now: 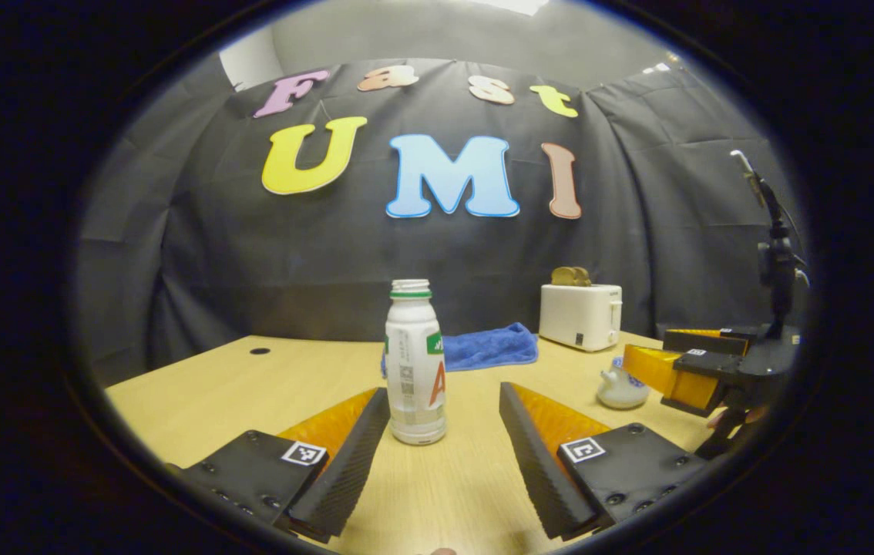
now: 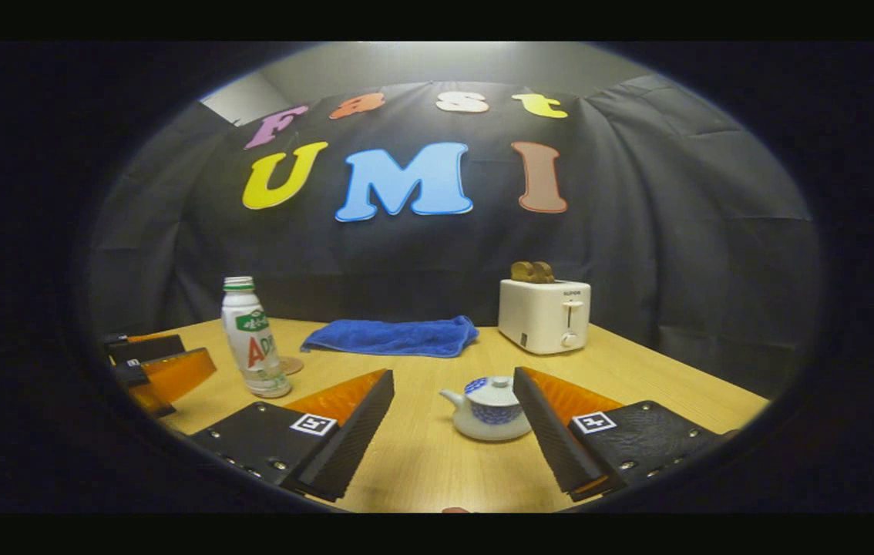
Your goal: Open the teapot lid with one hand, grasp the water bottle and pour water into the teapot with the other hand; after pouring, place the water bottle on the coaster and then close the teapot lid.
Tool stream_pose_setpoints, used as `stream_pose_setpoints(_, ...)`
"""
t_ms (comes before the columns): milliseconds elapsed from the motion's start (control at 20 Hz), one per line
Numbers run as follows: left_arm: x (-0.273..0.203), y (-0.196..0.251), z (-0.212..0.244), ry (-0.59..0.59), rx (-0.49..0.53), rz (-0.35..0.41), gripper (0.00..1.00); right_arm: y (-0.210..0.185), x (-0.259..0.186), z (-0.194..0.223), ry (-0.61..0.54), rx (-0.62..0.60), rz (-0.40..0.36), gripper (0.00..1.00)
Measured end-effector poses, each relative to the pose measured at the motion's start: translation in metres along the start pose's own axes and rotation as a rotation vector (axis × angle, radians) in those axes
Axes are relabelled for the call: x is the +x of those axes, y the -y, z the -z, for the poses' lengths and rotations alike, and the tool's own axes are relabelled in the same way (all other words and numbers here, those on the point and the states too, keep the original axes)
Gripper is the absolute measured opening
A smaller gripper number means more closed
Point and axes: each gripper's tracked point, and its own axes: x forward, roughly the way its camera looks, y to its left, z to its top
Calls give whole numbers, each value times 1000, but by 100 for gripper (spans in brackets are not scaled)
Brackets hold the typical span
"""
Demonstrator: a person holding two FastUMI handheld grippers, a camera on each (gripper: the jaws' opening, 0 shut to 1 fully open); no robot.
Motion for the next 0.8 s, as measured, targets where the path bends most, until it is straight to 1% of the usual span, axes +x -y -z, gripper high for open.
stream_pose_setpoints(100, 10, -6, -4, 1, 2, -2, 100, 12, 16, -1, -18, 9, 23, 95)
stream_pose_setpoints(150, 14, -10, -5, 1, 1, -4, 89, 15, 22, -1, -19, 10, 29, 95)
stream_pose_setpoints(250, 21, -15, -9, 4, -17, -9, 100, 17, 32, -1, -20, 1, 28, 95)
stream_pose_setpoints(300, 24, -19, -7, -1, -22, -12, 95, 17, 38, 0, -25, -4, 26, 96)
stream_pose_setpoints(350, 27, -21, -4, -9, -25, -17, 100, 18, 45, 3, -31, -8, 25, 95)
stream_pose_setpoints(450, 29, -24, 3, -23, -46, -24, 100, 17, 51, 17, -81, 10, 11, 95)
stream_pose_setpoints(500, 29, -24, 5, -27, -59, -25, 100, 17, 52, 20, -100, 15, 16, 86)
stream_pose_setpoints(550, 29, -25, 7, -31, -62, -28, 95, 23, 53, 18, -91, 1, 33, 80)
stream_pose_setpoints(600, 30, -26, 7, -32, -59, -33, 100, 30, 55, 17, -80, -8, 60, 66)
stream_pose_setpoints(650, 30, -28, 7, -30, -55, -37, 100, 33, 55, 14, -75, -7, 69, 52)
stream_pose_setpoints(700, 29, -29, 5, -28, -54, -38, 100, 31, 56, 19, -101, -8, 59, 35)
stream_pose_setpoints(800, 28, -29, 2, -23, -44, -35, 100, 31, 58, 18, -100, -27, 58, 35)
